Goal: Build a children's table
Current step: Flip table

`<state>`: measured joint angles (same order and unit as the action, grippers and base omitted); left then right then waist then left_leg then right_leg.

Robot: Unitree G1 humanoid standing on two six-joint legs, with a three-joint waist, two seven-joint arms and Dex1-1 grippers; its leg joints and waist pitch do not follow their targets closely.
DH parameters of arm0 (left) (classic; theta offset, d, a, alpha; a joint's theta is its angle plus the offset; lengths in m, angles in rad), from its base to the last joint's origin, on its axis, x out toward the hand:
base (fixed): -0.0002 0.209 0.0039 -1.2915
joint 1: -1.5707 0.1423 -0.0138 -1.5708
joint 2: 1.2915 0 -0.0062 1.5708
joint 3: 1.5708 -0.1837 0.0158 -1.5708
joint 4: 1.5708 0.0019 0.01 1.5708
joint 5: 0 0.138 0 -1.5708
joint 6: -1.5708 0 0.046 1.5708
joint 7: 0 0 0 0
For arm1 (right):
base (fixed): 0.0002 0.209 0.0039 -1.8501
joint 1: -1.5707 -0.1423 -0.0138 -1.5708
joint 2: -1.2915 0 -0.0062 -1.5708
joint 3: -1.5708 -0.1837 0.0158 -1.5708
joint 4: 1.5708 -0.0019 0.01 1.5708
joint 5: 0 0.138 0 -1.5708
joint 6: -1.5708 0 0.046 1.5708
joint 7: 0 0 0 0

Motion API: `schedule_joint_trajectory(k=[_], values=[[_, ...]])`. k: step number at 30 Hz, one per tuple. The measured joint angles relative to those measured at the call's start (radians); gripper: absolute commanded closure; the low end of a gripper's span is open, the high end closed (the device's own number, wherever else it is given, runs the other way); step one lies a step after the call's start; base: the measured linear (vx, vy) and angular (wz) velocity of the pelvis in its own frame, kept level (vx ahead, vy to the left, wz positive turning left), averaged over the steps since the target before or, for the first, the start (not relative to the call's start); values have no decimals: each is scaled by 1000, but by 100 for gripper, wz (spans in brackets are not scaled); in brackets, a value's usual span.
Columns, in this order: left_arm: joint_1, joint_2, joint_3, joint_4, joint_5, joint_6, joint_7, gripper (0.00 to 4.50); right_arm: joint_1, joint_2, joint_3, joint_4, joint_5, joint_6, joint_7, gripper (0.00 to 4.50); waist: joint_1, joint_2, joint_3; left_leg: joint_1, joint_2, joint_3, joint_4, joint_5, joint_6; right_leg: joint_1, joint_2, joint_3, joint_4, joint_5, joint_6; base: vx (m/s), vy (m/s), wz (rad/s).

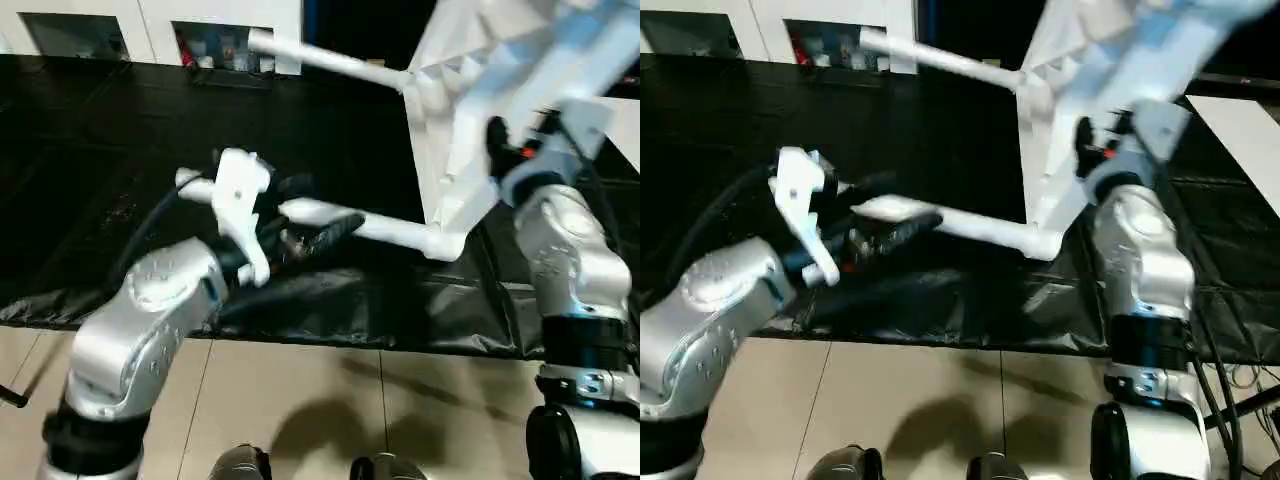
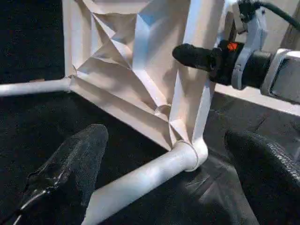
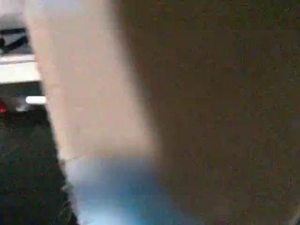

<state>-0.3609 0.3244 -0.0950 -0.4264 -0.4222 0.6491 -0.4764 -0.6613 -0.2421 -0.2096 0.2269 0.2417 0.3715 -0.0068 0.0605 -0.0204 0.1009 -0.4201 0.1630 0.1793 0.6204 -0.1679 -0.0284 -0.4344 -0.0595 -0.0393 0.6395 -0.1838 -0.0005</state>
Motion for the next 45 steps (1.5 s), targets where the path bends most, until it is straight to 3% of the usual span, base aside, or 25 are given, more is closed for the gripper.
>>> schedule_joint_trajectory(k=[3, 16, 19, 25, 34, 42, 45], values=[[-1, 4, -6, 0, 12, 0, 0, 0, 0, 0, 27, -16, -23, 13, -14, 258, 2, -1, 0, 0, 0, 0, 0, 0, 0, 0, 0, 0, 0, 0, 0, 0, 0, 0], [-38, 34, -38, 15, 103, -39, 16, 0, -10, 37, 51, -41, -54, 52, -82, 258, -2, -4, 0, 0, 0, 0, 0, 1, -1, 0, 0, 0, 0, 0, 0, 0, 0, 0], [-49, 34, -40, 41, 128, -60, 31, 0, -14, 39, 63, -49, -63, 65, -86, 189, -1, -4, 0, 0, 0, 0, 0, 1, -2, 0, 0, 0, 0, 1, 0, 0, 0, 0], [-82, 30, -53, 52, 166, -103, 35, 0, -13, 32, 84, -51, -92, 79, -76, 142, -2, -7, 0, 0, 0, 0, 0, 1, -2, 0, 0, 0, 0, 1, 0, 0, 0, 0], [-158, 64, -81, 116, 336, -245, 98, 0, 2, 23, 102, -37, -120, 40, -45, 65, -3, -7, 0, 0, 1, 0, 0, 2, -3, 0, 0, 0, 0, 3, 0, 0, 0, 0], [-211, 146, -134, 161, 564, -521, 160, 0, 34, 31, 139, 70, -161, -31, -47, 65, -2, -8, 0, 0, 1, 0, 0, 2, -3, 0, 0, -1, 0, 6, -6, 0, 0, 0], [-246, 187, -156, 214, 675, -582, 222, 0, 32, 40, 137, 94, -161, -57, -43, 99, -3, -8, 0, 1, 2, 0, 0, 3, -4, 0, 1, -1, 1, 7, -6, 0, 0, 0]])
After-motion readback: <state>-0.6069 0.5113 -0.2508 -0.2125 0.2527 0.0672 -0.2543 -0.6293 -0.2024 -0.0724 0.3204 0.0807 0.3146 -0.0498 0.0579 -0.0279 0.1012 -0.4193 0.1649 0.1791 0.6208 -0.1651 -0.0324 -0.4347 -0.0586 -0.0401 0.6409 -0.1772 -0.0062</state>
